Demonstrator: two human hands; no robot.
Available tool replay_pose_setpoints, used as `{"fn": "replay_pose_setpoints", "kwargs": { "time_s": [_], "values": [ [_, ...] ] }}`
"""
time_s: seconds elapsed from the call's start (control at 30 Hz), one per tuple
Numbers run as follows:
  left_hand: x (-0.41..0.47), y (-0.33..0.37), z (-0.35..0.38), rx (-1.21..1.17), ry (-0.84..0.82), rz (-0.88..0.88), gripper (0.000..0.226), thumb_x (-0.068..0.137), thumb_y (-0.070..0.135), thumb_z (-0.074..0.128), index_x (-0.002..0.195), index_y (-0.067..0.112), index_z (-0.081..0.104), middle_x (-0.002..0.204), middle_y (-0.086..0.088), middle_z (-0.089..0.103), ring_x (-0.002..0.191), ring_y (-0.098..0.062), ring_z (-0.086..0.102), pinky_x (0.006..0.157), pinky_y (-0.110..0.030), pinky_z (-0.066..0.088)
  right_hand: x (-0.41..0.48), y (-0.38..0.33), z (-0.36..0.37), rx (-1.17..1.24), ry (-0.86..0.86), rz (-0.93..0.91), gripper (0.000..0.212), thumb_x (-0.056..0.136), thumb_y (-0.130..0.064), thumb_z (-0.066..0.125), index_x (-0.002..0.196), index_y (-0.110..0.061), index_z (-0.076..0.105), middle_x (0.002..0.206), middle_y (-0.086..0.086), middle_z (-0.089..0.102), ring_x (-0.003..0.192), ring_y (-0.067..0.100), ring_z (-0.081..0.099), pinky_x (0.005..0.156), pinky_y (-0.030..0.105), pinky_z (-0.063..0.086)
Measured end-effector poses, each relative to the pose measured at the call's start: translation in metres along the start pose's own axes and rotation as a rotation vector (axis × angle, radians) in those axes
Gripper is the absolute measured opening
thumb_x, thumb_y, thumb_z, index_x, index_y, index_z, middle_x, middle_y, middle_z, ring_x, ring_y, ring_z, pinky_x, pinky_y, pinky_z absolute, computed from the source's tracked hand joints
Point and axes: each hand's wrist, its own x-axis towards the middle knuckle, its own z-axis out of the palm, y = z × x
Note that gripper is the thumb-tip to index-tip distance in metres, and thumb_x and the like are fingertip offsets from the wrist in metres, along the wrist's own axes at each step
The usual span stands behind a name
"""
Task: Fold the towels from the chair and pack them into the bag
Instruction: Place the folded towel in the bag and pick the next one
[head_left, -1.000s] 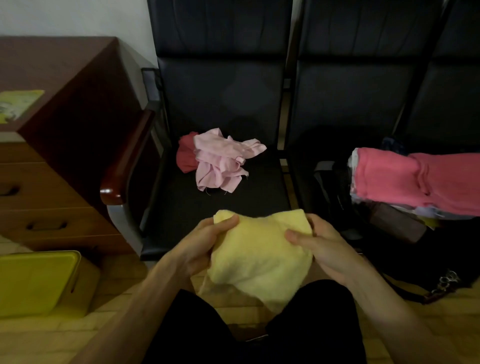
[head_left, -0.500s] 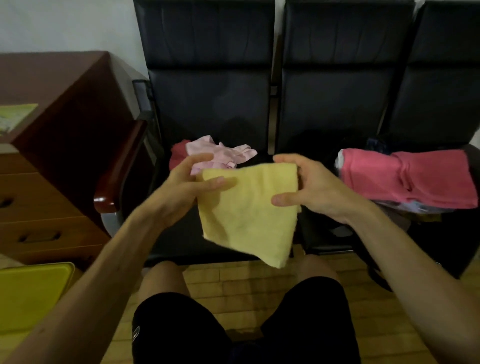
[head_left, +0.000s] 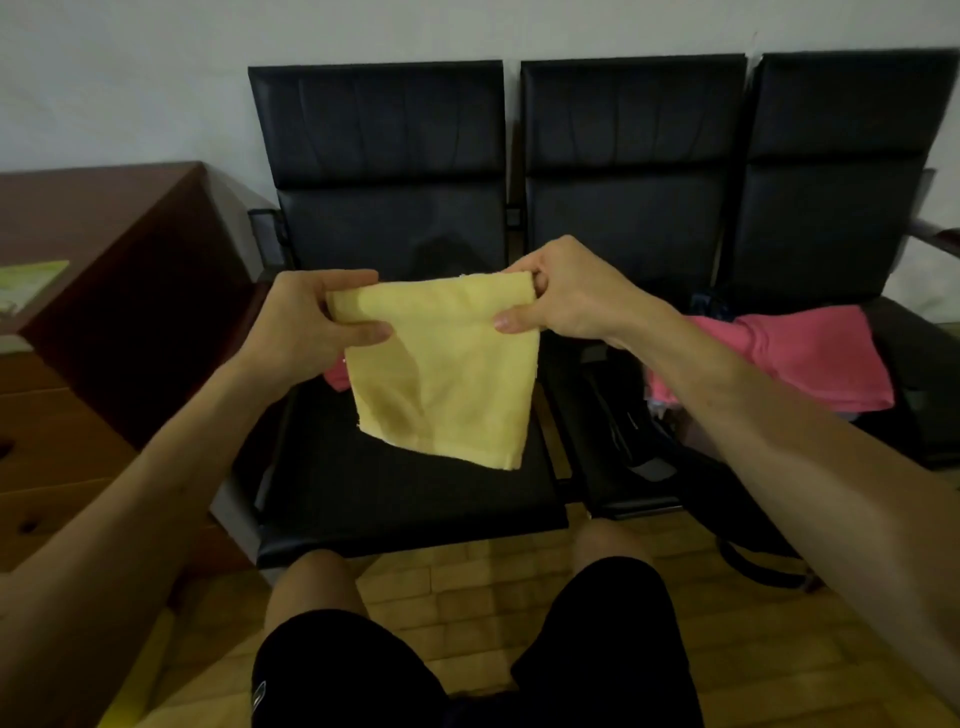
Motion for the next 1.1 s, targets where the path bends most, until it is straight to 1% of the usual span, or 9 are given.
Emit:
{"fn": "replay_pose_setpoints", "kwargs": {
  "time_s": [0.1, 0.17, 0.4, 0.47, 0.6, 0.7, 0.87, 1.0, 1.1],
  "values": [
    [-0.002, 0.002, 0.003, 0.091, 0.060, 0.066, 0.058, 0.077, 0.020, 0.084, 0.131, 0.019, 0.064, 0.124, -0.001, 0.065, 0.109, -0.018, 0.063, 0.095, -0.041, 0.054, -0.001, 0.005, -0.003, -0.069, 0.027, -0.011, 0.030, 0.080, -0.023, 0.080, 0.107, -0.012, 0.073, 0.085, -0.006, 0.072, 0.078, 0.001, 0.068, 0.073, 0.026, 0.057],
    [-0.003, 0.005, 0.007, 0.136, 0.078, 0.094, 0.050, 0.077, 0.022, 0.084, 0.124, 0.020, 0.068, 0.117, -0.001, 0.069, 0.101, -0.013, 0.063, 0.089, -0.034, 0.055, -0.004, 0.011, -0.004, -0.094, 0.031, -0.001, 0.023, 0.083, -0.024, 0.078, 0.102, -0.012, 0.073, 0.089, -0.002, 0.074, 0.080, 0.007, 0.071, 0.078, 0.032, 0.060],
    [-0.001, 0.020, 0.025, 0.125, 0.083, 0.100, 0.033, 0.075, 0.026, 0.086, 0.105, 0.017, 0.075, 0.078, 0.021, 0.060, 0.075, 0.005, 0.058, 0.067, -0.018, 0.047, -0.017, 0.034, -0.013, -0.089, 0.055, 0.057, 0.009, 0.090, -0.025, 0.070, 0.092, -0.016, 0.071, 0.086, -0.002, 0.072, 0.075, 0.006, 0.072, 0.068, 0.025, 0.061],
    [0.000, 0.020, 0.029, 0.118, 0.068, 0.099, 0.033, 0.074, 0.026, 0.086, 0.104, 0.017, 0.074, 0.082, 0.018, 0.058, 0.078, 0.001, 0.058, 0.067, -0.017, 0.045, -0.021, 0.041, -0.014, -0.108, 0.053, 0.066, 0.011, 0.092, -0.028, 0.068, 0.094, -0.018, 0.071, 0.087, -0.003, 0.071, 0.078, 0.008, 0.071, 0.067, 0.025, 0.061],
    [0.002, 0.020, 0.034, 0.053, -0.005, 0.117, 0.027, 0.067, 0.028, 0.089, 0.087, 0.030, 0.072, 0.101, 0.012, 0.051, 0.106, -0.014, 0.051, 0.082, -0.029, 0.047, -0.027, 0.058, -0.018, -0.114, 0.069, 0.074, 0.014, 0.093, -0.030, 0.066, 0.096, -0.018, 0.070, 0.088, -0.004, 0.068, 0.081, 0.010, 0.066, 0.073, 0.031, 0.056],
    [0.000, 0.026, 0.033, -0.165, -0.168, 0.136, 0.019, 0.076, 0.019, 0.083, 0.090, 0.024, 0.071, 0.110, 0.014, 0.060, 0.112, -0.006, 0.058, 0.093, -0.034, 0.052, -0.034, 0.069, -0.017, 0.091, 0.072, 0.052, 0.012, 0.093, -0.025, 0.065, 0.098, -0.015, 0.070, 0.095, -0.001, 0.070, 0.089, 0.012, 0.066, 0.081, 0.031, 0.051],
    [0.004, 0.048, 0.036, -0.577, -0.313, 0.089, 0.031, 0.085, 0.025, 0.067, 0.113, 0.012, 0.061, 0.107, 0.001, 0.070, 0.099, -0.016, 0.070, 0.076, -0.030, 0.059, -0.059, 0.071, 0.007, 0.931, 0.231, 0.074, 0.044, 0.074, -0.030, 0.074, 0.116, -0.022, 0.063, 0.112, -0.004, 0.073, 0.108, 0.014, 0.068, 0.092, 0.032, 0.054],
    [0.019, 0.063, 0.047, -0.695, -0.405, 0.007, 0.031, 0.089, 0.019, 0.066, 0.118, 0.014, 0.062, 0.112, -0.005, 0.070, 0.101, -0.023, 0.071, 0.076, -0.033, 0.060, -0.074, 0.072, 0.046, 0.993, 0.160, 0.207, 0.041, 0.066, -0.017, 0.077, 0.107, -0.022, 0.068, 0.105, -0.004, 0.076, 0.101, 0.016, 0.070, 0.086, 0.033, 0.057],
    [0.034, 0.058, 0.068, -0.756, -0.448, -0.197, 0.042, 0.087, 0.025, 0.069, 0.128, 0.020, 0.059, 0.117, -0.007, 0.070, 0.100, -0.025, 0.072, 0.074, -0.039, 0.060, -0.079, 0.077, 0.039, 1.093, 0.168, 0.220, 0.038, 0.072, -0.016, 0.073, 0.109, -0.022, 0.068, 0.106, -0.002, 0.075, 0.100, 0.015, 0.071, 0.079, 0.029, 0.057]
  ]
}}
